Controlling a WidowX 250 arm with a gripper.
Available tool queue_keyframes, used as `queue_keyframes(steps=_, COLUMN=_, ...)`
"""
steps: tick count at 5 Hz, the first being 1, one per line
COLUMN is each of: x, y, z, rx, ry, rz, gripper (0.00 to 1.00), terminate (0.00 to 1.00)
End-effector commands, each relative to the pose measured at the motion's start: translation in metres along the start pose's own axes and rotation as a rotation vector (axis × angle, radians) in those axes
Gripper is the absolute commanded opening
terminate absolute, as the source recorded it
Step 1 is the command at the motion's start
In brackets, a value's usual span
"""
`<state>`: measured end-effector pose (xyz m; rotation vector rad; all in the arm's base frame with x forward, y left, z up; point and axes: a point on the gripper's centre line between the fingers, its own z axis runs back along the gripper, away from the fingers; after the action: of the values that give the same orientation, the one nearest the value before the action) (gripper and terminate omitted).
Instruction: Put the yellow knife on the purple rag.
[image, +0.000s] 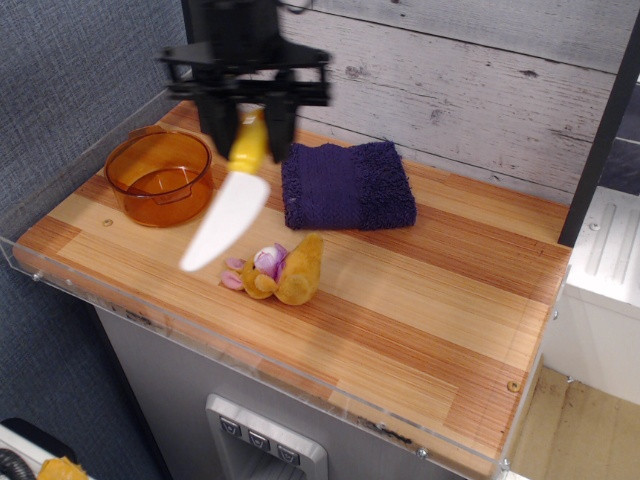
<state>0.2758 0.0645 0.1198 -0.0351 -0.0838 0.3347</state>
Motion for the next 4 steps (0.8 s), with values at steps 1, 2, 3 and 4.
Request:
queue_keyframes(steps=1, x=0.028, y=-0.001, z=-0.007, rx=0.022, ry=-0.017, rz=-0.004, gripper=0.0, terminate=0.0)
queue_keyframes(steps=2, x=0.048, y=-0.005, z=-0.024, rx=0.011, ry=0.005, rz=-0.013, gripper=0.0, terminate=0.0)
queue_keyframes(steps=3, x=0.065, y=-0.017, z=-0.038, rx=0.003, ry=0.014, rz=-0.041, gripper=0.0, terminate=0.0)
queue_keyframes(steps=4, x=0.081, y=-0.035, z=-0.046, rx=0.003, ry=0.007, rz=-0.082, gripper=0.0, terminate=0.0)
